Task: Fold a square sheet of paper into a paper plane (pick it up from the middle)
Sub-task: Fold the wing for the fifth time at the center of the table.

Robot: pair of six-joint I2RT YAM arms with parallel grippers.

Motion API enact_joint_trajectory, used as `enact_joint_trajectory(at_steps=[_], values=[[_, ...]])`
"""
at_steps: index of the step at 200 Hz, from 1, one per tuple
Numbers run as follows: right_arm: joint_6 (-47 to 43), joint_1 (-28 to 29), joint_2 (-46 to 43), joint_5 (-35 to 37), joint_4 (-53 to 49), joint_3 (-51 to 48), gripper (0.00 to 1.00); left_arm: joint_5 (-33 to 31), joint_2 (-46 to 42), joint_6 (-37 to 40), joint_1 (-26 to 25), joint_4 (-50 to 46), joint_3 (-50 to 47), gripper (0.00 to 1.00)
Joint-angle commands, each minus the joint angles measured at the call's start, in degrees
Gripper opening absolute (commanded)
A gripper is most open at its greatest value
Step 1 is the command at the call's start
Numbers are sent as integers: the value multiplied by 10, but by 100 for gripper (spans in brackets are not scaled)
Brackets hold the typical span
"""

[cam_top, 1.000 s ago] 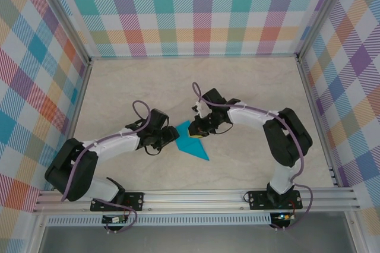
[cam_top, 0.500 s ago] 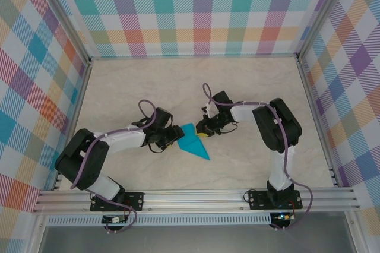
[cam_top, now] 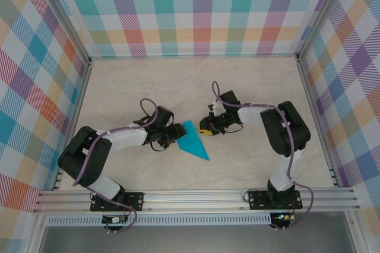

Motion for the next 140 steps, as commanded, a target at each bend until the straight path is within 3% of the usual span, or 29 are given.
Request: enact_joint_trajectory(at_steps=[1, 40, 70, 140], values=[[-58, -1, -76, 26, -73, 14, 26, -7, -6, -7, 5, -13, 6, 61], [-100, 29, -125, -42, -84, -18, 24, -11, -17, -7, 4, -16, 0, 61], [-108, 73, -101, -21, -95, -18, 22, -16, -22, -7, 4, -19, -2, 61], [-101, 61, -3, 40, -81, 1, 21, -12, -20, -7, 4, -19, -2, 61]])
